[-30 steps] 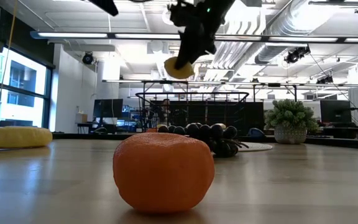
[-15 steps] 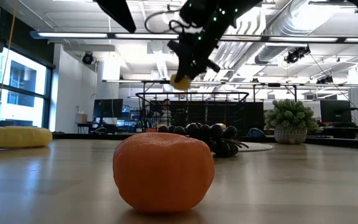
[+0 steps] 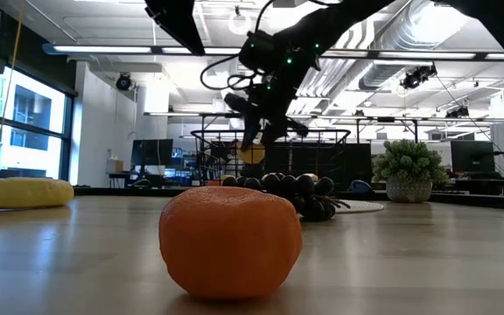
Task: Build produce basket
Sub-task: Put the lemon into mesh basket, then put the orange into mesh basket
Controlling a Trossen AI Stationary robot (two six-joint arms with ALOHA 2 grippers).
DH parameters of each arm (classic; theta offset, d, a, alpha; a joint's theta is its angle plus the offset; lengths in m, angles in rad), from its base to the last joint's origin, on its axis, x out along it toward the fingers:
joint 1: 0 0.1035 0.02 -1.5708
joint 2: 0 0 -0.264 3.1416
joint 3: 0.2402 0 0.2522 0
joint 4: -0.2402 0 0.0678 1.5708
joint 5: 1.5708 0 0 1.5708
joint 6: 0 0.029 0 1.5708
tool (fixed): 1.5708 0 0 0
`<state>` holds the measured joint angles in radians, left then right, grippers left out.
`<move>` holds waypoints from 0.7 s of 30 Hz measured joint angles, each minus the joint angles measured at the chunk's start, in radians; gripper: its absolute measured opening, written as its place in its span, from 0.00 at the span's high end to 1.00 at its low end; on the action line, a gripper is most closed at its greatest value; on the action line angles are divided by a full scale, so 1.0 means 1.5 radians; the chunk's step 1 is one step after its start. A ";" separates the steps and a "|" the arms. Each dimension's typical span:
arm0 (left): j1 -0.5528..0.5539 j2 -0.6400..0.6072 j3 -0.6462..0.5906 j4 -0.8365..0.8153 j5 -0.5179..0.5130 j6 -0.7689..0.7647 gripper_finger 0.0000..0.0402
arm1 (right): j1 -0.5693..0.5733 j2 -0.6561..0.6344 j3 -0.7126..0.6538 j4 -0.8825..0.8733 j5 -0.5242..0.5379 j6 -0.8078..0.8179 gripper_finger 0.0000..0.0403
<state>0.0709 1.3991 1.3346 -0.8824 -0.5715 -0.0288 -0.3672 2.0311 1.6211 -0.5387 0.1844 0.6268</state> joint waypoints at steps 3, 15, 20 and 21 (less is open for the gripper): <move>0.009 0.000 0.000 0.005 0.014 0.016 0.25 | 0.000 0.011 0.000 -0.001 0.000 0.003 0.60; 0.023 0.000 0.000 0.009 0.054 0.027 0.25 | 0.000 0.012 0.000 -0.002 0.005 -0.006 0.44; 0.022 0.000 0.000 0.008 0.119 0.016 0.25 | 0.000 -0.007 0.000 -0.032 -0.046 0.003 0.43; 0.021 0.000 0.000 0.008 0.138 0.010 0.25 | 0.000 -0.016 0.000 -0.042 -0.057 0.003 0.43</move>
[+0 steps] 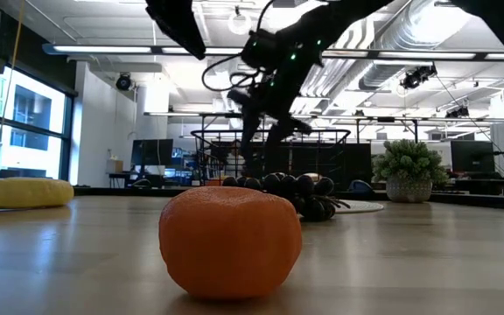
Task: Build produce basket
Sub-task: Put the orange into mesh basket
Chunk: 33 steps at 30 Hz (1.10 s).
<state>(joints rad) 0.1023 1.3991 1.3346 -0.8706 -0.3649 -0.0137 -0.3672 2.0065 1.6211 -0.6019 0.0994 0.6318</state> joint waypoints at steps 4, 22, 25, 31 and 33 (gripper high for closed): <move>-0.010 0.000 0.000 0.000 0.055 -0.043 0.25 | 0.009 -0.044 0.000 -0.062 -0.006 -0.001 0.43; -0.153 0.002 0.000 0.010 0.056 -0.266 0.25 | 0.043 -0.275 0.000 -0.138 0.084 0.028 0.43; -0.191 0.012 0.000 0.030 0.045 -0.268 0.25 | 0.055 -0.302 0.000 -0.144 0.104 0.028 0.43; -0.255 0.031 -0.001 0.076 0.022 -0.278 0.25 | 0.093 -0.326 0.000 -0.176 0.106 0.033 0.43; -0.273 0.041 0.002 0.106 0.002 -0.289 0.25 | 0.109 -0.326 0.000 -0.191 0.111 0.035 0.43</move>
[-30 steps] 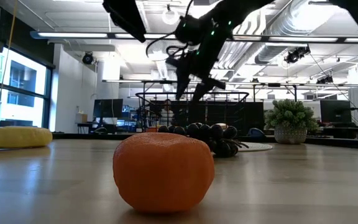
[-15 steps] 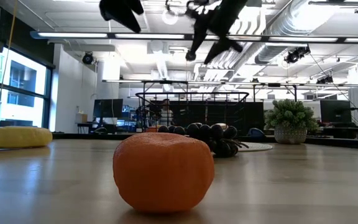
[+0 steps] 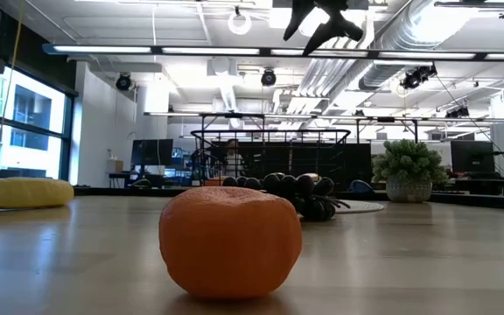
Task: Build produce basket
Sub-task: Put the orange into mesh basket
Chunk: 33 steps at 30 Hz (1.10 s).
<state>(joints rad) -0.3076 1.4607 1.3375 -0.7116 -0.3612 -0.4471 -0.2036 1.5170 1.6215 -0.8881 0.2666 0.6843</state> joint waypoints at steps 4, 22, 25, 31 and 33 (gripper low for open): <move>-0.033 0.019 0.000 0.022 -0.031 -0.028 0.25 | 0.034 -0.001 0.000 -0.014 0.017 0.016 0.43; -0.110 0.110 -0.002 0.162 0.096 0.179 0.25 | 0.160 0.000 0.000 -0.005 0.134 0.121 0.43; -0.116 0.132 -0.003 0.173 0.135 0.219 0.25 | 0.160 0.000 0.000 -0.002 0.127 0.156 0.43; -0.130 0.172 -0.002 0.224 0.198 0.276 0.25 | 0.160 0.000 0.000 -0.001 0.116 0.208 0.43; -0.132 0.185 -0.002 0.241 0.216 0.295 0.25 | 0.163 0.000 0.000 0.000 0.116 0.222 0.43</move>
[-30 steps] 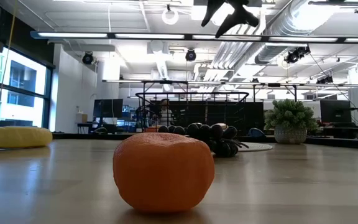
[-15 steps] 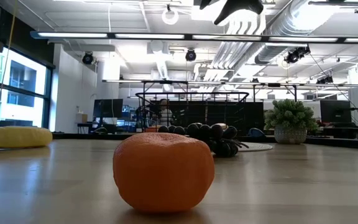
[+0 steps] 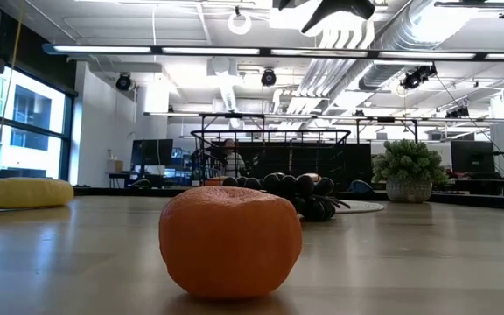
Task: Build produce basket
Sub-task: Put the orange into mesh basket
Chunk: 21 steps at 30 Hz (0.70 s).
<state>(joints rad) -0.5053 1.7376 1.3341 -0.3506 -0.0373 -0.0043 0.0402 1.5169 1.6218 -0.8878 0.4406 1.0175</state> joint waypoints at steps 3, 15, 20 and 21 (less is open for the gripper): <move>0.002 0.025 0.000 0.030 0.022 0.019 0.25 | 0.001 0.000 0.000 0.001 -0.004 0.005 0.43; 0.009 0.138 0.000 0.100 0.047 0.046 0.25 | 0.032 0.000 0.000 0.001 -0.011 0.027 0.43; 0.015 0.178 0.000 0.129 0.027 0.046 0.25 | 0.045 0.001 0.000 -0.003 -0.011 0.027 0.43; 0.017 0.183 0.000 0.131 0.019 0.046 0.25 | 0.048 0.001 0.000 -0.004 -0.011 0.027 0.43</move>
<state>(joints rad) -0.4802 2.0119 1.3338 -0.1538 -0.0091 0.0647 0.1119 1.5177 1.6218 -0.8936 0.4248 1.0580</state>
